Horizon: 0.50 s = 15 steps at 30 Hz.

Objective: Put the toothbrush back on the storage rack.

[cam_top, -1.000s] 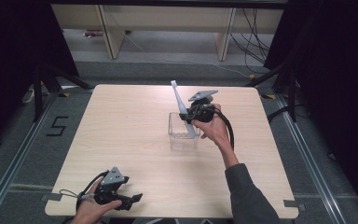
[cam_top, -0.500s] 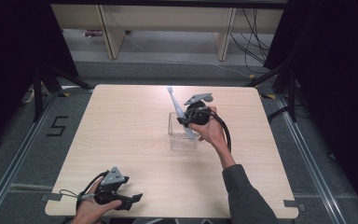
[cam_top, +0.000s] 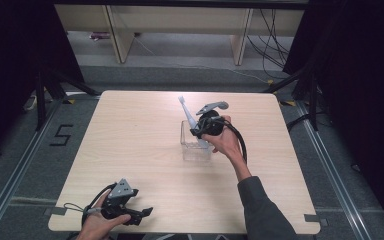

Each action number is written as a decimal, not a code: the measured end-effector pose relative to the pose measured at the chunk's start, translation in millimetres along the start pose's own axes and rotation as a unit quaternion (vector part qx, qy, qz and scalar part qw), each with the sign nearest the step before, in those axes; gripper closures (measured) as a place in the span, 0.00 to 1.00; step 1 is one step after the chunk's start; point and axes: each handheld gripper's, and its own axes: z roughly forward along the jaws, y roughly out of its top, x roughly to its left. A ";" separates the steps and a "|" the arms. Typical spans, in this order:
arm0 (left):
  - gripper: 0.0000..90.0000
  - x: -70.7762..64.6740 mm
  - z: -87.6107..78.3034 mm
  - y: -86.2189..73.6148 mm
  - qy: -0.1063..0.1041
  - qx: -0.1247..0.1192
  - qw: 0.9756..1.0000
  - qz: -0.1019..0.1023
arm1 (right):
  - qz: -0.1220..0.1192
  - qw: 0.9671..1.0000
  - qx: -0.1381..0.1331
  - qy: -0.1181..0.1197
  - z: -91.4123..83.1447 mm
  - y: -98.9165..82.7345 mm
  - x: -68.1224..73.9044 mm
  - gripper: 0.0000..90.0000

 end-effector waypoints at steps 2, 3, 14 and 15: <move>0.17 -0.2 -0.1 -0.1 -0.002 0.001 1.000 -0.001 | 0.000 1.000 -0.006 -0.007 1.6 -0.6 0.1 0.74; 0.17 1.9 -1.4 0.3 0.003 0.011 1.000 0.011 | -0.005 1.000 0.001 -0.001 1.6 -1.1 -0.7 0.74; 0.17 -0.5 -0.5 -0.1 -0.001 0.002 1.000 -0.003 | -0.008 1.000 0.009 -0.003 3.8 -1.9 -0.6 0.74; 0.17 -0.5 -0.5 -0.1 -0.001 0.002 1.000 -0.003 | -0.008 1.000 0.008 -0.002 4.5 -2.0 -0.7 0.74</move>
